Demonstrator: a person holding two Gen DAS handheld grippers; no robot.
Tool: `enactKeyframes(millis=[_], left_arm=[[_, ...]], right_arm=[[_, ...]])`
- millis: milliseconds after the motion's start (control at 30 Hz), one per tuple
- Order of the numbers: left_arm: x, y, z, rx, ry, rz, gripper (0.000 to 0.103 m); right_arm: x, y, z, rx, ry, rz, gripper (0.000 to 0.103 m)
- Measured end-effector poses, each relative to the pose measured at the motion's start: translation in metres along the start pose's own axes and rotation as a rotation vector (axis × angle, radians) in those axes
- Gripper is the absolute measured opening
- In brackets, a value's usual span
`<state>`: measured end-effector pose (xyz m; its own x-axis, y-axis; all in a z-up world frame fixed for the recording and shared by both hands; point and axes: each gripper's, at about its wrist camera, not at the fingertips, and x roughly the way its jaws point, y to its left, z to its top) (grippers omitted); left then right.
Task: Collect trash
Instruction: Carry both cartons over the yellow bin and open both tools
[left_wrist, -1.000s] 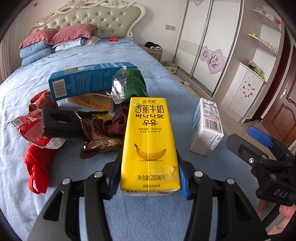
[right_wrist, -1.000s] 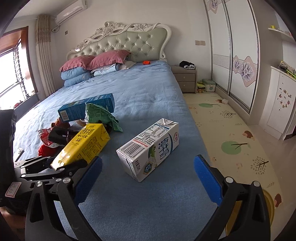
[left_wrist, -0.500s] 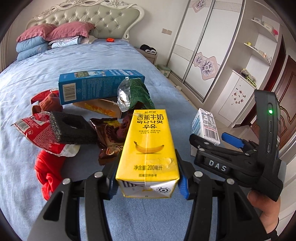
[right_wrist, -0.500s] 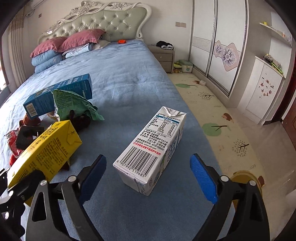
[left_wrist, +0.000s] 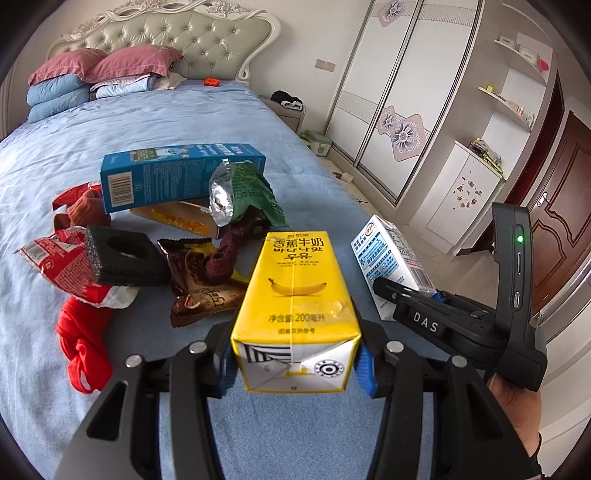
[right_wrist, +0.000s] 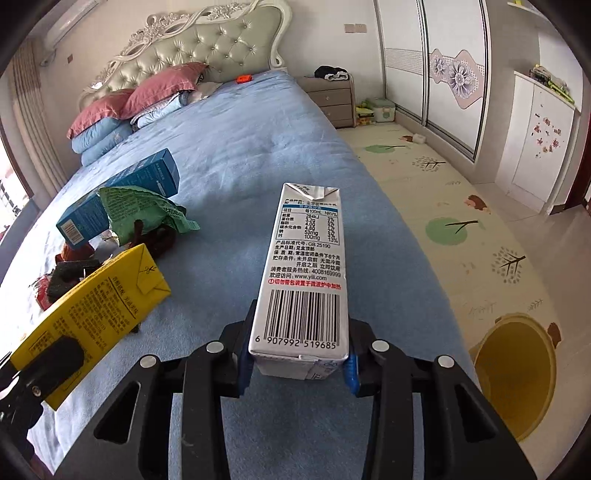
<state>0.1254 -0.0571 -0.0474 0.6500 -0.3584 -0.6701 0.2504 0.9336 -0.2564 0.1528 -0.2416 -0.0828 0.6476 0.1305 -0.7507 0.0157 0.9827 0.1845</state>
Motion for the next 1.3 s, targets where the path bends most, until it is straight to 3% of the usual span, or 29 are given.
enactKeyframes(millis=[133, 333, 633, 900, 1100, 1300], left_arm=[[0.003, -0.020, 0.002, 0.020, 0.006, -0.030, 0.050], [0.026, -0.075, 0.004, 0.098, 0.054, -0.091, 0.050], [0.087, -0.192, 0.005, 0.233, 0.163, -0.243, 0.050], [0.165, -0.305, -0.018, 0.327, 0.364, -0.365, 0.050], [0.226, -0.366, -0.048, 0.378, 0.521, -0.374, 0.050], [0.270, -0.396, -0.064, 0.422, 0.585, -0.357, 0.050]], right_arm=[[-0.017, -0.027, -0.009, 0.054, 0.002, 0.103, 0.037], [-0.050, -0.076, -0.020, 0.113, -0.040, 0.110, 0.037], [-0.089, -0.184, -0.033, 0.207, -0.092, 0.019, 0.037], [-0.099, -0.295, -0.065, 0.318, -0.044, -0.143, 0.037], [-0.089, -0.357, -0.097, 0.398, 0.020, -0.201, 0.037], [-0.069, -0.391, -0.115, 0.452, 0.072, -0.221, 0.037]])
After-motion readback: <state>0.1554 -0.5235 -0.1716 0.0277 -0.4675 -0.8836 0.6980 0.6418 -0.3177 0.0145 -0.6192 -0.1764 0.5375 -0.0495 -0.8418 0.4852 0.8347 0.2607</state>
